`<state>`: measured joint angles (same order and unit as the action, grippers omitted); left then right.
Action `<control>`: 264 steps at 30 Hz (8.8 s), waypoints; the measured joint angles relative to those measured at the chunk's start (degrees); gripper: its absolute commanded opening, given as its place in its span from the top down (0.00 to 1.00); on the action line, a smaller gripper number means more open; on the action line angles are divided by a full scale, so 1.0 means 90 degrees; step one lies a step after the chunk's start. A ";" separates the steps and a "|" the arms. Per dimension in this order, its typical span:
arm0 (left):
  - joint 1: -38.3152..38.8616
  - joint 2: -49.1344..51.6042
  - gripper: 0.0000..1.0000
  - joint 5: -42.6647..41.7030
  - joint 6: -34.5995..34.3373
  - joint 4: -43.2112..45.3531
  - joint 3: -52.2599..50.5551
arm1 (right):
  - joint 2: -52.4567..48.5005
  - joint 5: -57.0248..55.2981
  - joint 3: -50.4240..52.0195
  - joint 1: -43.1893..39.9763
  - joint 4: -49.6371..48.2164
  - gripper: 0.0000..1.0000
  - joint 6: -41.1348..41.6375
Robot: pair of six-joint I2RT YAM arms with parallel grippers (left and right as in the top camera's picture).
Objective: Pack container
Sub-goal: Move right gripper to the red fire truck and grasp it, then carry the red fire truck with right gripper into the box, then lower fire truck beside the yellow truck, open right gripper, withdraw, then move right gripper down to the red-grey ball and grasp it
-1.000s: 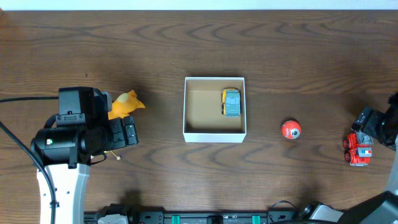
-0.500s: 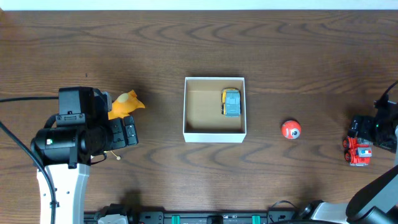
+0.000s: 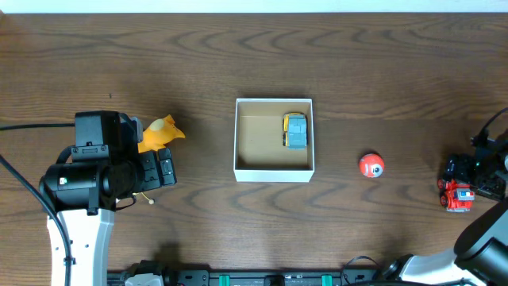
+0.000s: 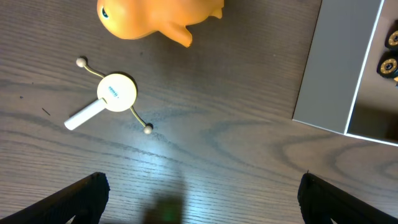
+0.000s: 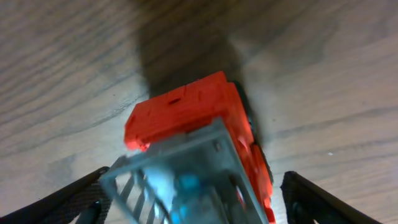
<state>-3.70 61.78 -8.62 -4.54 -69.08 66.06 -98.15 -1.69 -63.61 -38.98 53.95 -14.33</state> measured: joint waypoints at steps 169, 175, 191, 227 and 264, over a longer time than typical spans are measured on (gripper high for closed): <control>0.0000 0.0000 0.02 0.0000 0.0000 -0.0083 0.0000 | -0.1919 -0.1581 -0.3167 0.8869 -0.0267 0.67 0.6215; 0.0000 0.0000 0.02 0.0000 0.0000 -0.0090 0.0000 | -0.1919 -0.1664 -0.3167 0.8869 -0.0141 0.59 0.6462; 0.0000 0.0000 0.02 0.0000 0.0000 -0.0102 0.0000 | -0.1919 -0.1477 -0.3167 0.8869 -0.0119 0.36 0.6589; 0.0000 0.0000 0.02 0.0000 0.0000 -0.0119 0.0000 | 0.1141 -0.1931 -0.3242 0.6997 0.2373 0.01 0.6147; 0.0000 0.0000 0.02 0.0000 0.0000 -0.0160 0.0000 | 0.1195 0.0102 0.1098 0.4515 -0.0539 0.01 0.4721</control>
<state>-3.70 61.78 -8.62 -4.54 -70.52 66.06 -87.39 -0.78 -53.74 1.65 49.10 28.16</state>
